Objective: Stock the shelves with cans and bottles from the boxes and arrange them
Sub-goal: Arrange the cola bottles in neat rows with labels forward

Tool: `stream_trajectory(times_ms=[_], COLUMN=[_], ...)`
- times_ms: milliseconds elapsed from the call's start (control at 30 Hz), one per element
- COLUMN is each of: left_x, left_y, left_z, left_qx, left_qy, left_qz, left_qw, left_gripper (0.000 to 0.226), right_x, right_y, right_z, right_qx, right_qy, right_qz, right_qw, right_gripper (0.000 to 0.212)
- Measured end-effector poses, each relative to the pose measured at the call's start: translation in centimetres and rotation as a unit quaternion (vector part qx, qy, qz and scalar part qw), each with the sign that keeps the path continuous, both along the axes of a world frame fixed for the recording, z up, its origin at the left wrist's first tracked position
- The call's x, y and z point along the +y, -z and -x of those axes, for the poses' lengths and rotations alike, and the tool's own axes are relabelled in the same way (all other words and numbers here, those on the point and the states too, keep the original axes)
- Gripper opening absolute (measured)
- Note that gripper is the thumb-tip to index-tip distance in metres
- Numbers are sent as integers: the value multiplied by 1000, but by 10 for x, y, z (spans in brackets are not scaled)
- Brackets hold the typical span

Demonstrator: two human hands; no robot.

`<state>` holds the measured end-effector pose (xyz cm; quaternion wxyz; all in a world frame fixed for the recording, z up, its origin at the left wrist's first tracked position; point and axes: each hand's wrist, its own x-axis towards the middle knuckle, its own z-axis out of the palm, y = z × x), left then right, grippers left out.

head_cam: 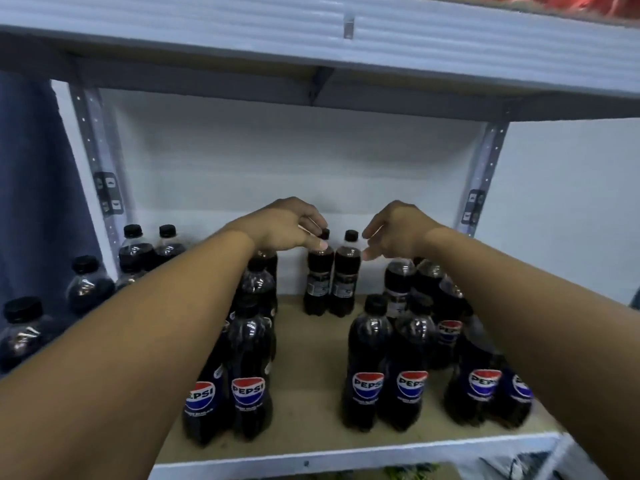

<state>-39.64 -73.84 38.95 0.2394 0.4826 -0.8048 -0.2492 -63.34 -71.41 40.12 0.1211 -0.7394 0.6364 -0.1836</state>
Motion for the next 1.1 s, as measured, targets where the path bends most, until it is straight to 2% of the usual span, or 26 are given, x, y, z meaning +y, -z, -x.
stream_trajectory(times_ms=[233, 567, 667, 800, 900, 1100], left_x=[-1, -11, -17, -22, -26, -24], left_y=[1, 24, 34, 43, 40, 31], left_z=[121, 253, 270, 282, 279, 253], left_qx=[-2, -100, -121, -133, -144, -164], left_qy=[55, 58, 45, 23, 20, 25], left_qz=[1, 12, 16, 37, 41, 25], left_qw=[998, 993, 991, 990, 989, 986], left_gripper=[47, 59, 61, 48, 36, 35], right_x=[25, 11, 1, -5, -6, -4], right_y=[-13, 21, 36, 51, 52, 48], right_z=[116, 206, 213, 211, 208, 186], right_qx=[3, -1, -32, -83, -89, -48], right_qy=[91, 146, 150, 149, 151, 123], right_qz=[38, -31, -32, -35, -17, -3], right_qw=[995, 989, 988, 985, 984, 991], right_gripper=[36, 58, 57, 31, 23, 23])
